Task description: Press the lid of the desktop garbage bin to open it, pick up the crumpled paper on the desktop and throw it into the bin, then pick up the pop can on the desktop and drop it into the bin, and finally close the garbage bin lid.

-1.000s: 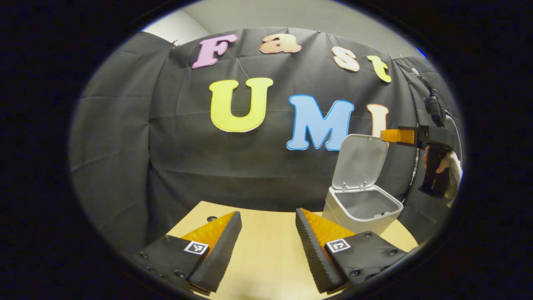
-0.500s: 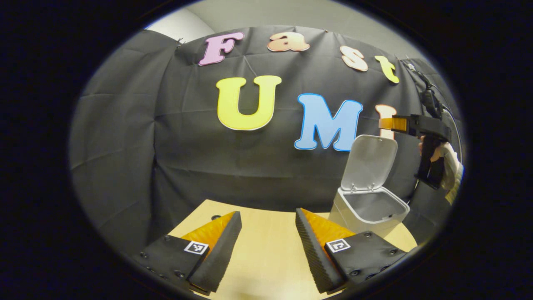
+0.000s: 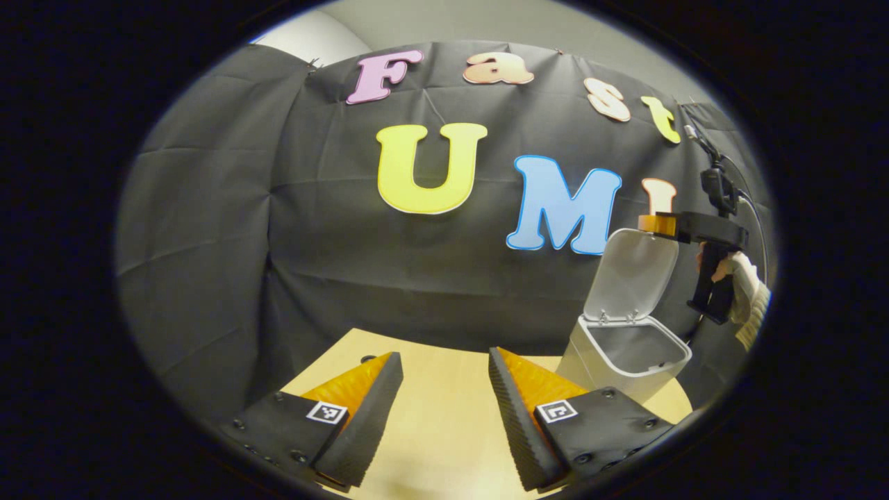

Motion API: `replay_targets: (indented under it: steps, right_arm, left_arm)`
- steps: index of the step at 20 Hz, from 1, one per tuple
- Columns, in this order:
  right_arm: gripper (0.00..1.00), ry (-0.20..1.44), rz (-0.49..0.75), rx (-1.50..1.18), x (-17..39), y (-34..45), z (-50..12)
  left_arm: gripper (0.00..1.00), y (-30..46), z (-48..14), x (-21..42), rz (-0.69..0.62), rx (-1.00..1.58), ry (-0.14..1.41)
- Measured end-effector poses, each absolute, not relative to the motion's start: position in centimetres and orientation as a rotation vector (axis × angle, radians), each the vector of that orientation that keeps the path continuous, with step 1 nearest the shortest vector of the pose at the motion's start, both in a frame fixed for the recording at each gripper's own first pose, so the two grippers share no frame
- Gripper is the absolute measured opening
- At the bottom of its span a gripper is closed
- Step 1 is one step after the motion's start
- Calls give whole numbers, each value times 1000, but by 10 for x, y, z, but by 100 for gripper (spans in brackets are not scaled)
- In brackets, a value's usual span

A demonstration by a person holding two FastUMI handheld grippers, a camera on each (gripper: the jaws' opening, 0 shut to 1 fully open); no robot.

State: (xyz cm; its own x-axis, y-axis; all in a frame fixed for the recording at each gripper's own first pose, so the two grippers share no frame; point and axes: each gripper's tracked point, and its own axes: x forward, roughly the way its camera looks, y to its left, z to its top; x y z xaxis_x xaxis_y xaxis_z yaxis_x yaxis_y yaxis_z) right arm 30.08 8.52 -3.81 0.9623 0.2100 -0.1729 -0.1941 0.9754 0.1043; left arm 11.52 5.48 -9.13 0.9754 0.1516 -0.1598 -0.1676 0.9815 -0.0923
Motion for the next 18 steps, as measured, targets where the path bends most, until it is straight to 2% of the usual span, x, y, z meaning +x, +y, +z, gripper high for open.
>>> replay_targets:
  steps: [2,4,7,8,13,15,18]
  right_arm:
    - [91,185,209,98,291,86,-36]
    - [91,186,217,95,278,85,-39]
    - [91,199,231,89,257,82,-44]
    - [91,200,236,92,250,81,-47]
    - [91,213,245,84,218,79,-60]
    - [91,206,245,69,208,78,-66]
    - [91,225,244,82,193,78,-78]
  left_arm:
    - [87,51,-90,116,154,-104,149]
    - [81,46,-89,117,140,-102,147]
    - [81,36,-88,117,118,-99,144]
    - [84,33,-88,116,110,-97,144]
    - [84,17,-90,107,72,-89,143]
    - [81,14,-91,103,63,-83,141]
    - [84,13,-91,96,61,-82,140]
